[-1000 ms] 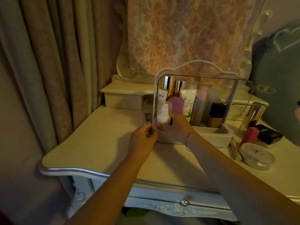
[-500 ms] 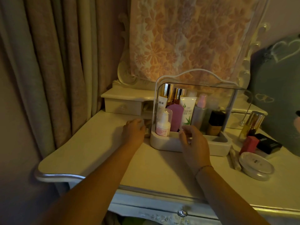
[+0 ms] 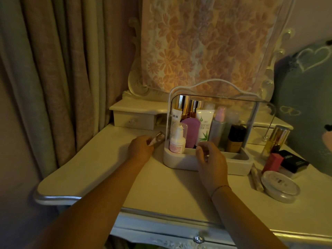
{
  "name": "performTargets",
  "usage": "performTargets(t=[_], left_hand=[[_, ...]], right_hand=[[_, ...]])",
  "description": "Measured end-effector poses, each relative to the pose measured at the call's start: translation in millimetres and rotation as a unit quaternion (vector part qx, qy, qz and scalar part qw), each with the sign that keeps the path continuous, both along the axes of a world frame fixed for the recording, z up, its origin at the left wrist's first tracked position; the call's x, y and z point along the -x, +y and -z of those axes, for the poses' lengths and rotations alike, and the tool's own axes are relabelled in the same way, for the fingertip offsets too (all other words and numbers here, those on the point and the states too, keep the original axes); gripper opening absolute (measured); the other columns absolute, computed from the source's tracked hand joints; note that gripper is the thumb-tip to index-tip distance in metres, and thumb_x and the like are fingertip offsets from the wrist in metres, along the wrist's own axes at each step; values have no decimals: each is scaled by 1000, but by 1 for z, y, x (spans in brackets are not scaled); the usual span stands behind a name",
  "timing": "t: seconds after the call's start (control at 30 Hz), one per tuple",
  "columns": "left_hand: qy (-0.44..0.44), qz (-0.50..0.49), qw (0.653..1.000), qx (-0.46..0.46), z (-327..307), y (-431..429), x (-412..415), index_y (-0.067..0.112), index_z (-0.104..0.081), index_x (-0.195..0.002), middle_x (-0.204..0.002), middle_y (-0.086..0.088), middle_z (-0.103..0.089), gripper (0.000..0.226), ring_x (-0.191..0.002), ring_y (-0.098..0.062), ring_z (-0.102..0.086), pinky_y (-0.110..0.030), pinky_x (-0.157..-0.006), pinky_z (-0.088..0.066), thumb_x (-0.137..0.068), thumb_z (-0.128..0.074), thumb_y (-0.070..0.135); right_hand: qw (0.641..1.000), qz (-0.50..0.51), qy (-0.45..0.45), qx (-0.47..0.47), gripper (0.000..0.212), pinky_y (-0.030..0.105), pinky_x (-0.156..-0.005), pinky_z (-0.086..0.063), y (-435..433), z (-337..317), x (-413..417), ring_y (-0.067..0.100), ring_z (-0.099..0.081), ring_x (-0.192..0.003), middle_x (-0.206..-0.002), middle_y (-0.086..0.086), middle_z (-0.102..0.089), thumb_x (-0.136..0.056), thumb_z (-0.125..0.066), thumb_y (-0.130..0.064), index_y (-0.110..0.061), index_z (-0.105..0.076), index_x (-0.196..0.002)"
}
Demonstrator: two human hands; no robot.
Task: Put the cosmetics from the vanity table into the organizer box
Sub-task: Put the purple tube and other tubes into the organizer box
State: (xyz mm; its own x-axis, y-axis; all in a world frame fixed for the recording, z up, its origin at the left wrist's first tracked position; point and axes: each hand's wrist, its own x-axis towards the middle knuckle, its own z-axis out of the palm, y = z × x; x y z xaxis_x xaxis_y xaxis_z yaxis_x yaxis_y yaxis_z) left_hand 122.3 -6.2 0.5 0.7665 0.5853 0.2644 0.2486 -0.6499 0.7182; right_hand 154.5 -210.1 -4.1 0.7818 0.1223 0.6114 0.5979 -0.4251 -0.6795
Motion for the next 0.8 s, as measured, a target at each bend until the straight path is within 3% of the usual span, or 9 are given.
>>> performTargets(t=[0.1, 0.2, 0.3, 0.4, 0.53, 0.67, 0.73, 0.8], left_hand=[[-10, -22, 1000, -20, -1, 4, 10, 4, -67, -93, -97, -18, -68, 21, -91, -33, -62, -34, -72, -44, -85, -63, 22], [-23, -51, 998, 4, 3, 8, 21, -3, -61, -108, -111, -23, -63, 29, -102, -36, -59, -39, -82, -45, -82, -63, 8], [-92, -39, 993, 56, 10, 8, 34, 1, -63, -89, -89, -21, -59, 10, -80, -31, -56, -33, -60, -40, -84, -57, 6], [-174, 9, 961, 216, 10, 0, 40, 12, -63, -101, -82, -5, -61, 16, -69, -17, -54, -23, -57, -41, -87, -56, 7], [-226, 113, 870, 424, 7, -9, 42, 15, -50, -116, -101, -4, -67, 27, -87, -14, -67, -22, -70, -54, -91, -53, 7], [-222, 146, 851, 454, 7, -4, 43, 18, -49, -120, -110, -2, -67, 29, -100, -13, -65, -27, -77, -50, -91, -52, 12], [-214, 162, 851, 451, 9, -3, 44, 22, -52, -117, -109, 1, -68, 27, -104, -11, -63, -27, -82, -49, -91, -52, 13], [-207, 177, 853, 446, 10, -3, 44, 26, -55, -113, -104, 5, -71, 25, -104, -10, -63, -26, -84, -47, -91, -52, 14]], right_hand=[[1000, -7, -2, 5, 18, 28, -78, -50, 1, -6, -2, 12, -56, -88, -93, -7, -57, -91, -57, -19, -20, -59, -108], [999, -16, -8, 28, 40, 26, -74, -50, 3, -26, -15, 12, -56, -79, -90, -2, -58, -90, -59, -18, -24, -49, -129], [996, -45, -23, 68, 45, 23, -66, -46, 6, -49, -30, 10, -52, -67, -72, -5, -53, -91, -58, -20, -27, -44, -133], [993, -71, -18, 97, 33, 23, -66, -43, 9, -64, -42, 8, -50, -65, -68, -13, -49, -92, -58, -24, -22, -54, -125], [993, -84, 24, 82, 20, 22, -57, -37, 12, -70, -52, 9, -46, -59, -63, -7, -48, -88, -64, -25, -19, -60, -106], [994, -68, 53, 69, 15, 16, -53, -34, 16, -75, -54, 5, -47, -61, -64, -10, -48, -85, -68, -25, -20, -58, -95], [991, -61, 59, 106, 11, 17, -54, -34, 17, -79, -56, 7, -48, -64, -66, -10, -50, -85, -68, -26, -20, -59, -85], [982, -69, 63, 162, 22, 21, -54, -31, 17, -78, -57, 12, -46, -64, -62, -6, -48, -86, -65, -27, -22, -54, -68]])
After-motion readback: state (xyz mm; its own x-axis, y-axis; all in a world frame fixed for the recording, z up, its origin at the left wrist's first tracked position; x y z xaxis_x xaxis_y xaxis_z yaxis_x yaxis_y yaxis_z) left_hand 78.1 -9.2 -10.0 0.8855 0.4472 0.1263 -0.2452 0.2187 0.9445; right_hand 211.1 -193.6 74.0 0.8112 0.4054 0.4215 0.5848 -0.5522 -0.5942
